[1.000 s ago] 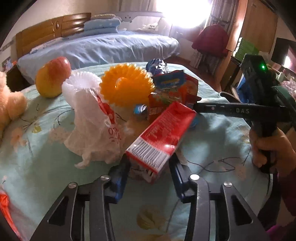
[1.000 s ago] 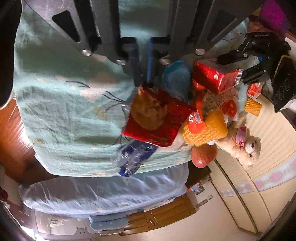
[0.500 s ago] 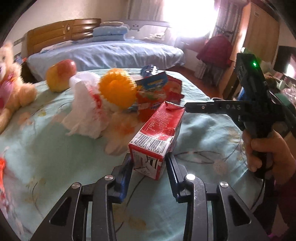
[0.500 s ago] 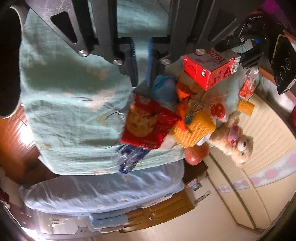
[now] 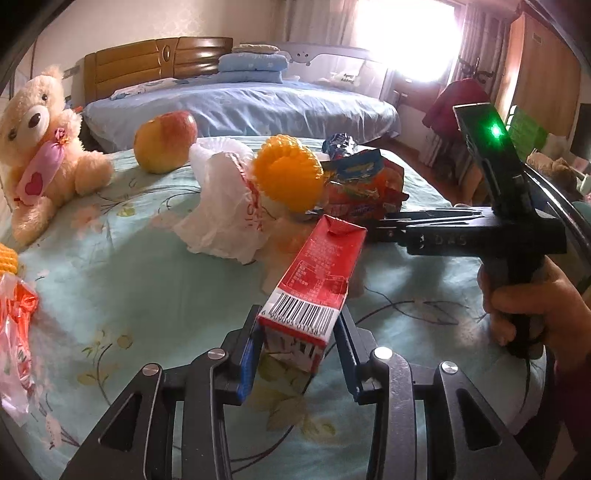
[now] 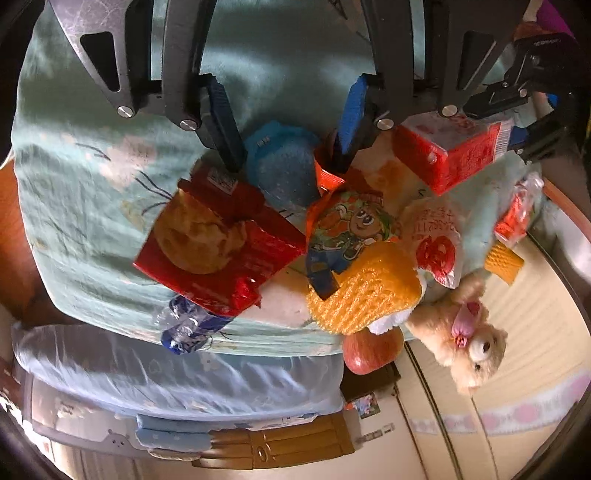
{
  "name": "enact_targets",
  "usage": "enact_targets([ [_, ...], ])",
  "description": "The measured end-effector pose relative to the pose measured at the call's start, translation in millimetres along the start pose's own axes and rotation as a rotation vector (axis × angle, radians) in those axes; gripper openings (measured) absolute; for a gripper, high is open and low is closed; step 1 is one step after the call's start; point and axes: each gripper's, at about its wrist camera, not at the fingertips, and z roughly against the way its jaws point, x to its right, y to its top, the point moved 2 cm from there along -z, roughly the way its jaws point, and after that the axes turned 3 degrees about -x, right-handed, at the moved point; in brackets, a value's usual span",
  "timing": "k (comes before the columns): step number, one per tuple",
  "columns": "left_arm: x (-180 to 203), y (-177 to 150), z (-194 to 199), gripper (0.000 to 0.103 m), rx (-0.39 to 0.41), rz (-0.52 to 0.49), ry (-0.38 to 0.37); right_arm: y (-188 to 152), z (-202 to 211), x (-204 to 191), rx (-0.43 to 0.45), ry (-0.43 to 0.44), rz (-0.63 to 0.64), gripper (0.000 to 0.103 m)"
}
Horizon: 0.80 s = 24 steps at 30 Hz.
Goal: Collect trash
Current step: 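Grasp the red-and-white milk carton with the left tool, then grasp the red cartoon snack bag with the right tool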
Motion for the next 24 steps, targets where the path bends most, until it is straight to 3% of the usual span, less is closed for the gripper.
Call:
enact_targets([
  [1,1,0,-2,0.037,-0.004,0.003,-0.004,0,0,-1,-0.002,-0.011,0.007,0.041],
  [5,4,2,-7,0.036,-0.006,0.013,-0.004,-6,8,3,0.009,0.014,-0.019,0.029],
  [11,4,1,-7,0.033,-0.007,0.028,-0.008,-22,21,6,0.004,0.015,-0.031,0.023],
  [16,2,-2,-4,0.033,-0.007,0.039,-0.007,-25,30,5,0.039,0.03,-0.058,0.03],
  [18,1,-3,-1,0.033,-0.004,0.042,-0.003,-24,33,4,0.054,0.048,-0.071,0.042],
  [24,0,-6,4,0.032,0.003,0.058,-0.007,-14,33,-11,0.083,0.055,-0.058,0.038],
])
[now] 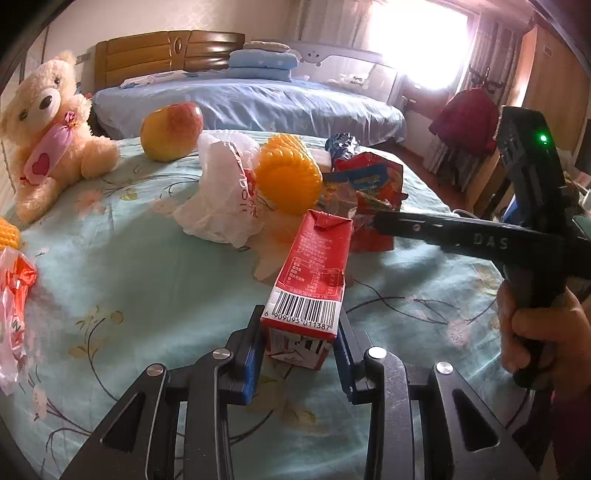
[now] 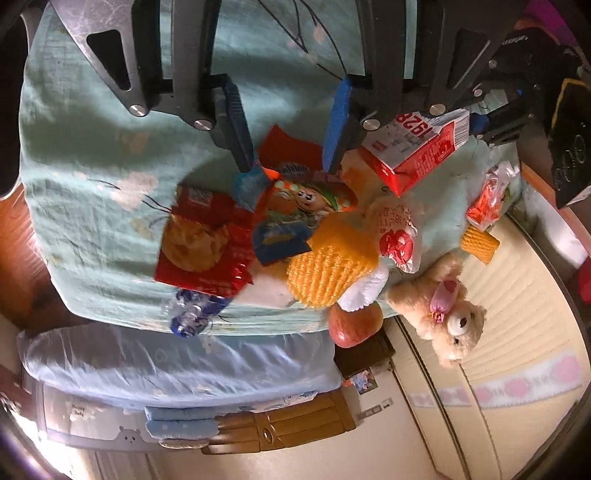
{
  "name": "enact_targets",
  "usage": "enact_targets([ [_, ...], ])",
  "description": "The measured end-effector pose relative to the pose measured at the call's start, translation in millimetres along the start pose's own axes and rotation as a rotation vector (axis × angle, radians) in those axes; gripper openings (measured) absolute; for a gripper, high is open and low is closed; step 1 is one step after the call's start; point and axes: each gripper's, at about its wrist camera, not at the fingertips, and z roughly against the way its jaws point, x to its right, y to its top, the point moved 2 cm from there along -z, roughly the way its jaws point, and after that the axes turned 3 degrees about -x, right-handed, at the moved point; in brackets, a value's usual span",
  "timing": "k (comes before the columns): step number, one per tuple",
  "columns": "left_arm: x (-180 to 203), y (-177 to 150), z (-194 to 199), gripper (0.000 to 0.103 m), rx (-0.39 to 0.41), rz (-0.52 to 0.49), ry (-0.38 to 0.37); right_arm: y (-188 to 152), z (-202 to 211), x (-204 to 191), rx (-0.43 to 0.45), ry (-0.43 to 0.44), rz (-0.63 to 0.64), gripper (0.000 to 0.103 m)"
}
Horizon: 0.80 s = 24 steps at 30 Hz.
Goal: Collect trash
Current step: 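Grasp the red cartoon snack bag with the right tool, then drop the snack bag into the bin while the left tool drops the milk carton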
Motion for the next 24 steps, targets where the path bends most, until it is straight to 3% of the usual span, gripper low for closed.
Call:
enact_targets([
  [4,2,1,0,0.032,0.005,0.006,-0.001,0,-10,-6,-0.024,-0.006,0.006,0.006],
  [7,5,1,0,0.031,0.008,0.005,-0.006,-5,-8,-4,-0.019,-0.008,-0.004,0.001],
  [24,64,17,-13,0.03,0.018,-0.096,-0.096,-43,60,41,0.063,-0.052,-0.1,0.0],
])
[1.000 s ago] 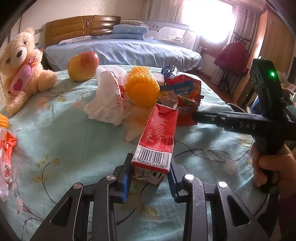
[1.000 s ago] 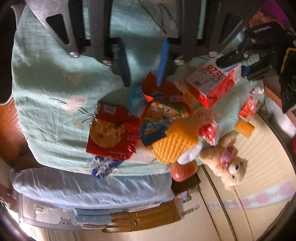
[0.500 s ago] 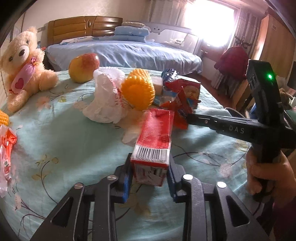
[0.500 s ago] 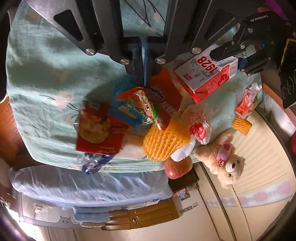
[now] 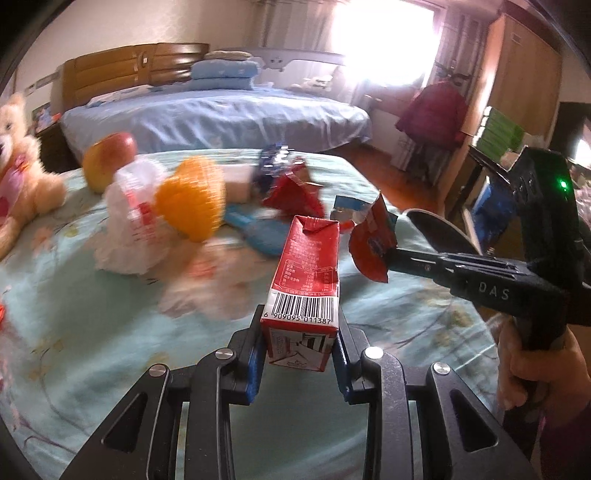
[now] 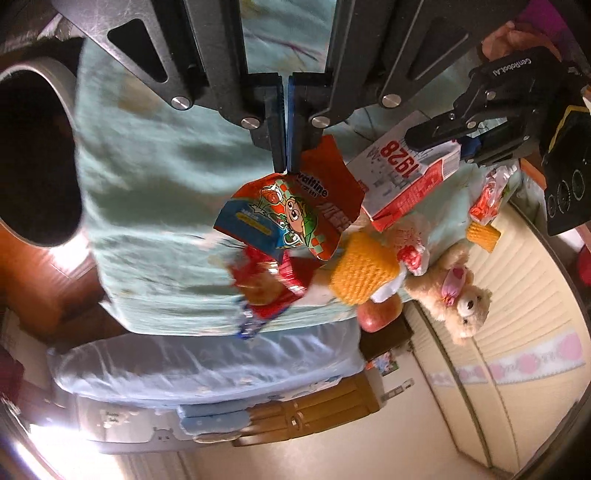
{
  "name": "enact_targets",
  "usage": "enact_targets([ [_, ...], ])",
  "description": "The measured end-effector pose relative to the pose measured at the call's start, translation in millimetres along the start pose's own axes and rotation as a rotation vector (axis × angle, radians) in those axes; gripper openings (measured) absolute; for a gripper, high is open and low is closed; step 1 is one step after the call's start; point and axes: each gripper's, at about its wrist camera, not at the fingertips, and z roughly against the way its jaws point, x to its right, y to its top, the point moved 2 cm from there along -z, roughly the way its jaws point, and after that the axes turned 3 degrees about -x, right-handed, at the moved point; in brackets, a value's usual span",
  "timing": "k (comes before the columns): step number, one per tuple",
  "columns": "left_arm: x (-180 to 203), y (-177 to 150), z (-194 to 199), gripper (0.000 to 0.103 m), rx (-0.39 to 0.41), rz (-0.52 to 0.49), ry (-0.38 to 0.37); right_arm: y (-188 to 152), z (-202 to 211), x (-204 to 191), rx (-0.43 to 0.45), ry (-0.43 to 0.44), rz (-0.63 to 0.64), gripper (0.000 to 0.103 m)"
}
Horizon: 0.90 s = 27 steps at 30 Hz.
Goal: Collect trash
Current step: 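Drop the snack bag into the bin while the left tool drops the milk carton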
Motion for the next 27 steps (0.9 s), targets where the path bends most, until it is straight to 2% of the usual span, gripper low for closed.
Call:
enact_targets([
  [13,63,24,-45,0.03,-0.027,-0.111,-0.067,-26,48,77,0.038,-0.121,-0.129,0.0],
  [27,111,52,-105,0.03,-0.07,-0.172,-0.098,-38,70,138,0.053,-0.225,-0.238,0.0],
])
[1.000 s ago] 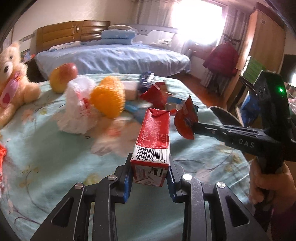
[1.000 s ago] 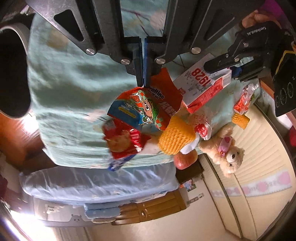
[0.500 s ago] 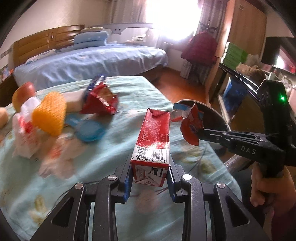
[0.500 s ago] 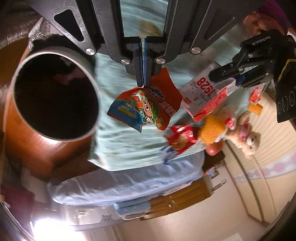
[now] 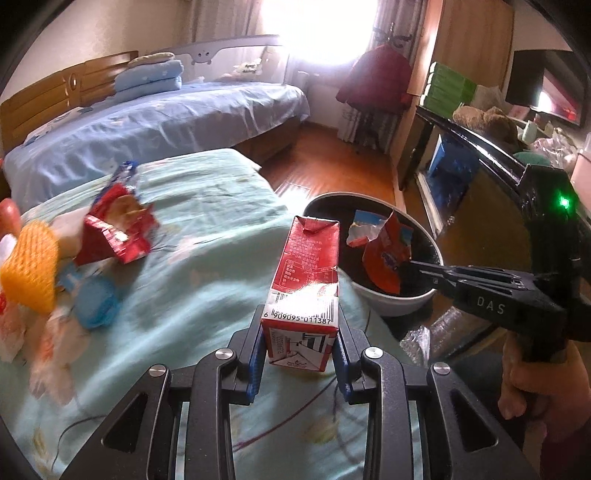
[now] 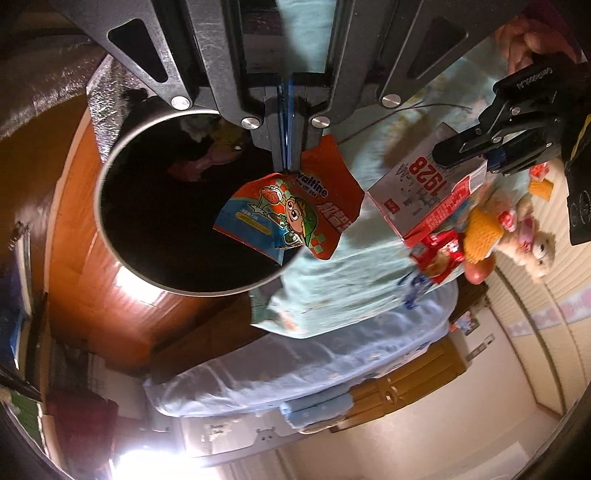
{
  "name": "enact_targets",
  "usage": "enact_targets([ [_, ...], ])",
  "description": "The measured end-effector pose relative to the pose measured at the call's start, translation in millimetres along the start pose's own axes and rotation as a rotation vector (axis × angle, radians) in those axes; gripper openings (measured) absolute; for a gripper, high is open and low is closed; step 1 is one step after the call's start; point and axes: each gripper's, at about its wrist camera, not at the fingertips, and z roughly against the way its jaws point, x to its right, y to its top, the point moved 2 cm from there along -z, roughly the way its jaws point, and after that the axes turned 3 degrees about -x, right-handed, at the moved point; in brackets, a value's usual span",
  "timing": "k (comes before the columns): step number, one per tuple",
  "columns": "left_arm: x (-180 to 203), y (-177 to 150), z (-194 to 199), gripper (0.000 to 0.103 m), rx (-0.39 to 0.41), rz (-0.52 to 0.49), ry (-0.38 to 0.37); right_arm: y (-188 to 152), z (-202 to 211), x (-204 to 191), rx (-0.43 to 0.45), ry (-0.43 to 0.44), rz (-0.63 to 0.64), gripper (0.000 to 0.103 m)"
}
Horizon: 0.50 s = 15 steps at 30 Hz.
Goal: Collect trash
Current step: 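Drop the snack bag into the bin while the left tool drops the milk carton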
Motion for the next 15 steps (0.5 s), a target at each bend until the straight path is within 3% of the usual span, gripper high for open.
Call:
enact_targets([
  [15,26,38,-53,0.03,-0.041,-0.027,-0.014,14,-10,40,-0.009,-0.058,-0.068,0.0],
])
